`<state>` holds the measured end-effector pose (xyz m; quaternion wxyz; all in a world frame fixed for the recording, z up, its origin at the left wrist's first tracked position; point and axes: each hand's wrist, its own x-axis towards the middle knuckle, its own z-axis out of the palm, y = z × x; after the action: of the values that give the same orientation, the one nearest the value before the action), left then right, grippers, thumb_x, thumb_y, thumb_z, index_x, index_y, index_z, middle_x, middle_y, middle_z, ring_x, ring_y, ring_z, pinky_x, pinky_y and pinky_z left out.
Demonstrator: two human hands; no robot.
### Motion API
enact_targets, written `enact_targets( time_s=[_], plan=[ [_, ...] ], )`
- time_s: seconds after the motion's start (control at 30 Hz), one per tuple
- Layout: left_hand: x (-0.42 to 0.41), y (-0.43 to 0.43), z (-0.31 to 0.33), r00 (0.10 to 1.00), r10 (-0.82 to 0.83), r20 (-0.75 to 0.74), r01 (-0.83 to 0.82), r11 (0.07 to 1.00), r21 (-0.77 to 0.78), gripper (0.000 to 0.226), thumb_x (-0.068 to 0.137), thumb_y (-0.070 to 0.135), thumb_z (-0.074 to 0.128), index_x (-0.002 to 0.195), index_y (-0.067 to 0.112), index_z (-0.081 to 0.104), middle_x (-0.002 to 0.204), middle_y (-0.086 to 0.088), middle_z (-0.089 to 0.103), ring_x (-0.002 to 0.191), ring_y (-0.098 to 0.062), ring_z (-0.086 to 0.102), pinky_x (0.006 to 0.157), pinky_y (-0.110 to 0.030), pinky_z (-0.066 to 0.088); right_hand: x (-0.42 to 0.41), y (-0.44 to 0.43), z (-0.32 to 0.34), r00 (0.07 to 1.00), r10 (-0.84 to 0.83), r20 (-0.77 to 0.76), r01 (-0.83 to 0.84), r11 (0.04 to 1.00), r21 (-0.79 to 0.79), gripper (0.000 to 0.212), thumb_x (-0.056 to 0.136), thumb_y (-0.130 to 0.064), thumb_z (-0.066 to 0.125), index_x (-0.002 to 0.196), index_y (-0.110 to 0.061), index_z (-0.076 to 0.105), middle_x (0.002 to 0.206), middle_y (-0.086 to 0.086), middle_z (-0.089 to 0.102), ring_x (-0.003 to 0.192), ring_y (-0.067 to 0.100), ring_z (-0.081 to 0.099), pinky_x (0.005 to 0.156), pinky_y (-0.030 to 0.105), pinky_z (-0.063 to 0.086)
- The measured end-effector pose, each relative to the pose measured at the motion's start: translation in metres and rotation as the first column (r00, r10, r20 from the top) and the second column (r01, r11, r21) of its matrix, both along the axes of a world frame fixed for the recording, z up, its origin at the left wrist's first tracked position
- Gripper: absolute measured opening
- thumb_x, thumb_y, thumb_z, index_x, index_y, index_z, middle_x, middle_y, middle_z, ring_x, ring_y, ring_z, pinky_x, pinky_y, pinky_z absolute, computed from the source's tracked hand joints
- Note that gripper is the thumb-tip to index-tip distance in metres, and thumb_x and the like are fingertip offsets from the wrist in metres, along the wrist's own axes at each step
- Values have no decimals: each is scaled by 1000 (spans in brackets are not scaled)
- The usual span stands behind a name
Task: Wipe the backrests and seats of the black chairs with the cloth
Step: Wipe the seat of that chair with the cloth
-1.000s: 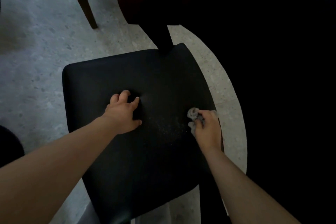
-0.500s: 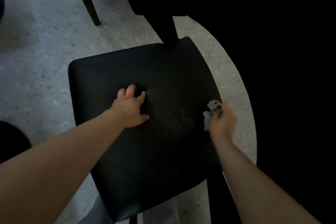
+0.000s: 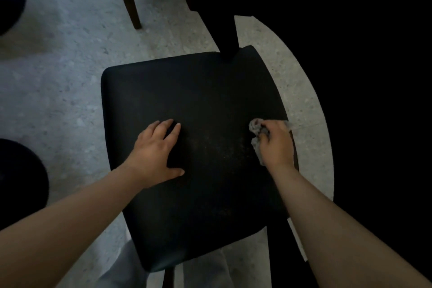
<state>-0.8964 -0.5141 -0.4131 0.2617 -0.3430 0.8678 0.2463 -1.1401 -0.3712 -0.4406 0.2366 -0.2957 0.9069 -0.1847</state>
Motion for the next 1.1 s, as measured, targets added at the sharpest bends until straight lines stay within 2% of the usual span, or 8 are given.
enact_targets(
  time_s=[0.07, 0.23, 0.33, 0.43, 0.6, 0.77, 0.93, 1.1],
  plan=[
    [10, 5, 0, 999, 40, 31, -39, 999, -20, 123, 70, 67, 71, 156, 23, -5, 162, -5, -5, 148, -30, -3, 122, -46, 12, 20, 5, 0, 999, -33, 36, 31, 999, 35, 29, 97, -12, 52, 124, -15, 61, 125, 3, 54, 111, 17, 53, 91, 22, 37],
    [17, 11, 1, 987, 132, 87, -133, 991, 7, 137, 63, 65, 78, 155, 20, -12, 161, -5, -9, 148, -32, -6, 122, -47, 13, 32, 13, 12, 955, 37, 293, -73, 991, 112, 24, 95, -17, 55, 116, -27, 62, 112, -10, 53, 103, 7, 53, 87, 24, 42],
    [15, 14, -2, 984, 149, 98, -150, 989, 2, 142, 59, 63, 82, 155, 20, -12, 162, -7, -10, 148, -33, -8, 121, -49, 13, 12, 0, 16, 992, -59, 112, 56, 998, 31, 26, 96, -17, 55, 120, -22, 63, 117, -2, 57, 104, 15, 57, 88, 29, 46],
    [14, 17, -6, 984, 147, 104, -144, 989, -40, 143, 57, 60, 84, 155, 19, -11, 162, -7, -10, 148, -34, -7, 121, -49, 13, -4, -18, 9, 999, -48, -1, 48, 999, -16, 29, 97, -16, 53, 125, -17, 61, 121, 7, 56, 107, 22, 57, 91, 33, 47],
    [15, 20, -9, 985, 127, 115, -117, 989, -90, 140, 60, 60, 82, 155, 19, -13, 162, -7, -10, 149, -33, -6, 121, -49, 13, 36, -14, -1, 998, -13, 59, 10, 999, 52, 28, 98, -19, 52, 125, -23, 59, 124, -3, 53, 110, 12, 54, 93, 25, 42],
    [13, 21, -8, 983, 124, 139, -109, 988, -108, 139, 61, 61, 81, 154, 18, -13, 162, -7, -10, 149, -33, -6, 120, -49, 13, 57, 3, 11, 949, 81, 305, -118, 988, 104, 27, 95, -19, 56, 120, -29, 61, 113, -15, 50, 102, 1, 51, 91, 23, 44],
    [10, 22, -8, 979, 135, 154, -118, 986, -116, 140, 61, 59, 82, 154, 17, -13, 162, -7, -10, 149, -33, -6, 119, -49, 12, 19, -19, 13, 999, -17, 28, 18, 998, -67, 28, 96, -16, 55, 122, -16, 63, 121, 4, 58, 109, 18, 57, 95, 30, 45],
    [11, 23, -10, 979, 133, 154, -115, 986, -120, 140, 61, 59, 82, 154, 17, -13, 161, -6, -11, 148, -33, -7, 119, -49, 12, 35, -40, 2, 996, 43, 77, -42, 999, -16, 29, 97, -16, 54, 125, -20, 62, 125, -1, 53, 112, 12, 53, 94, 21, 39]
  ],
)
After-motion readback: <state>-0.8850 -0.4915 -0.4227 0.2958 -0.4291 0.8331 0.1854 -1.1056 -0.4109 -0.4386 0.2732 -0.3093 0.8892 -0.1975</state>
